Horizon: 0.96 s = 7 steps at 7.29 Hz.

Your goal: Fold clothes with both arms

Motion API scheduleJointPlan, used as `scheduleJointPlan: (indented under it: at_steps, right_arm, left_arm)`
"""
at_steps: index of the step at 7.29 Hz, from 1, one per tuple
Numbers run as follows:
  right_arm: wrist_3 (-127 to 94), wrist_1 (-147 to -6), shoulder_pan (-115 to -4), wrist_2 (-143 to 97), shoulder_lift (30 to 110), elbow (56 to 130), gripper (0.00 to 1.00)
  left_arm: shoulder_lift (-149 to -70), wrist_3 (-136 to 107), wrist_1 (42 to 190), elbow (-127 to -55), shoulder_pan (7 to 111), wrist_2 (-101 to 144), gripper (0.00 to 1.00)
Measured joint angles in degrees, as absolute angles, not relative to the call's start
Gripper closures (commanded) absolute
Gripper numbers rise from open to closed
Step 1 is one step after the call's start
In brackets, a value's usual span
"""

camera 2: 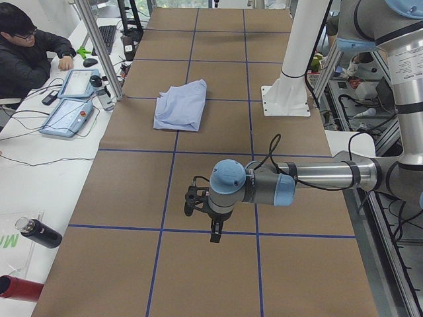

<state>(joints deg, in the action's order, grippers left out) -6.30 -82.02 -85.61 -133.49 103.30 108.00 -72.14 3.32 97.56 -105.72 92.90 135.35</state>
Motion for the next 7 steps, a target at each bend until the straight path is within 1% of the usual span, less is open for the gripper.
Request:
scheduleJointPlan:
  at_steps: [3, 7]
  right_arm:
    - [-6.1, -78.6, -85.6, -133.0, 103.7, 107.9, 0.0]
    - [-6.2, -77.9, -85.6, -133.2, 103.9, 107.6, 0.0]
  left_arm:
    - [-72.0, 3.3, 97.5, -105.7, 92.9, 135.4, 0.0]
    - [-72.0, 3.3, 97.4, -105.7, 92.9, 135.4, 0.0]
